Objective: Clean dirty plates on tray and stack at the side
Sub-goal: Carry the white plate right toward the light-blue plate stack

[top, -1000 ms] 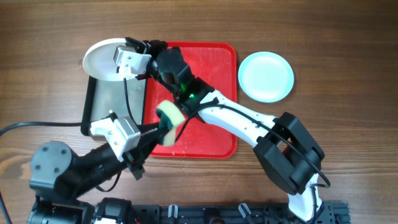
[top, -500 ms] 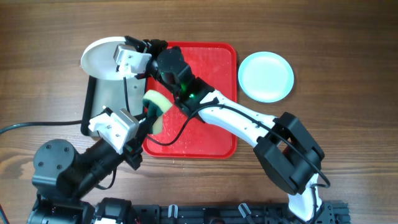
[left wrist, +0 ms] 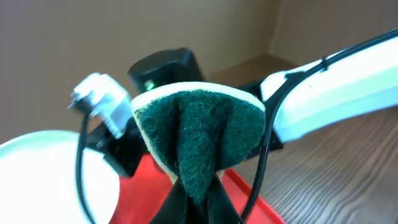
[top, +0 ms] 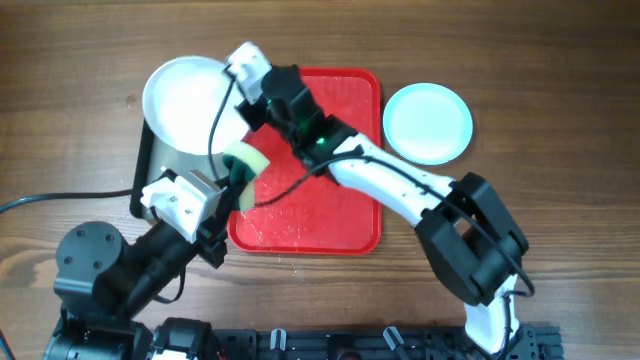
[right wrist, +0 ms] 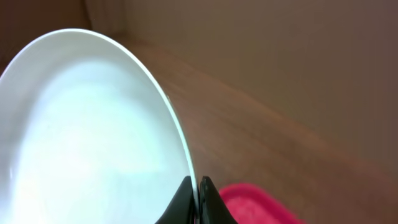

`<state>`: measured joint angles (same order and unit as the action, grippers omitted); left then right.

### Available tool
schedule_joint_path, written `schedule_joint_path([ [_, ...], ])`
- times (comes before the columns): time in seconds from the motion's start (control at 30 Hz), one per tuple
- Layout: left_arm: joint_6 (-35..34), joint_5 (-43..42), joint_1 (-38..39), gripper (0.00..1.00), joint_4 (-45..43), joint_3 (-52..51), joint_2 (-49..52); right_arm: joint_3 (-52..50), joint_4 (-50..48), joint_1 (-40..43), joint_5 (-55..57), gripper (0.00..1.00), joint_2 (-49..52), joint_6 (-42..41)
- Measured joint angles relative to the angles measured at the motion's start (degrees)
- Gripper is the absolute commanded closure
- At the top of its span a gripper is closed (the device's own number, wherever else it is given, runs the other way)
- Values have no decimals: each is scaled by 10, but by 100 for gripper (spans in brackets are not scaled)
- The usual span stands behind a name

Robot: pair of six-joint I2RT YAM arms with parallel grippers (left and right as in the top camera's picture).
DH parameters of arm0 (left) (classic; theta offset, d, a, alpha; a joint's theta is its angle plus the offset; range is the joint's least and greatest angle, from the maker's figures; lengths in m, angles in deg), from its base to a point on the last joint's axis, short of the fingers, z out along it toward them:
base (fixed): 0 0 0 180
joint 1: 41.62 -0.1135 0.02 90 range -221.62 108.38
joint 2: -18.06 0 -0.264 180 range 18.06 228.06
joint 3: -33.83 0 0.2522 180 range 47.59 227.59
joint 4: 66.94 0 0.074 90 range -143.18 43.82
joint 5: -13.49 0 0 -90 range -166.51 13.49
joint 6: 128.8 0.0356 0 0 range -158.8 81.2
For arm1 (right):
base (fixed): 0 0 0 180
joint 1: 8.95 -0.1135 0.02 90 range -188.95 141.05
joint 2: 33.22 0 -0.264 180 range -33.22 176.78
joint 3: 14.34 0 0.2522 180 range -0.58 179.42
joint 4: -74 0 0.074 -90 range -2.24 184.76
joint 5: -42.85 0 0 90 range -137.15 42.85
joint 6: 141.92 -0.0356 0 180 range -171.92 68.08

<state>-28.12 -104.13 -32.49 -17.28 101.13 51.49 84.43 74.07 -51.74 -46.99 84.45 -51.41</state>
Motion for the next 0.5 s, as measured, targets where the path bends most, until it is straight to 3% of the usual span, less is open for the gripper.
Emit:
schedule_joint_path([
  [0.17,-3,26,0,96,0,0,38,1,75,46,-42,96,0,-93],
  [0.5,-35,79,0,96,-18,0,170,2,278,150,-97,96,-30,-147],
])
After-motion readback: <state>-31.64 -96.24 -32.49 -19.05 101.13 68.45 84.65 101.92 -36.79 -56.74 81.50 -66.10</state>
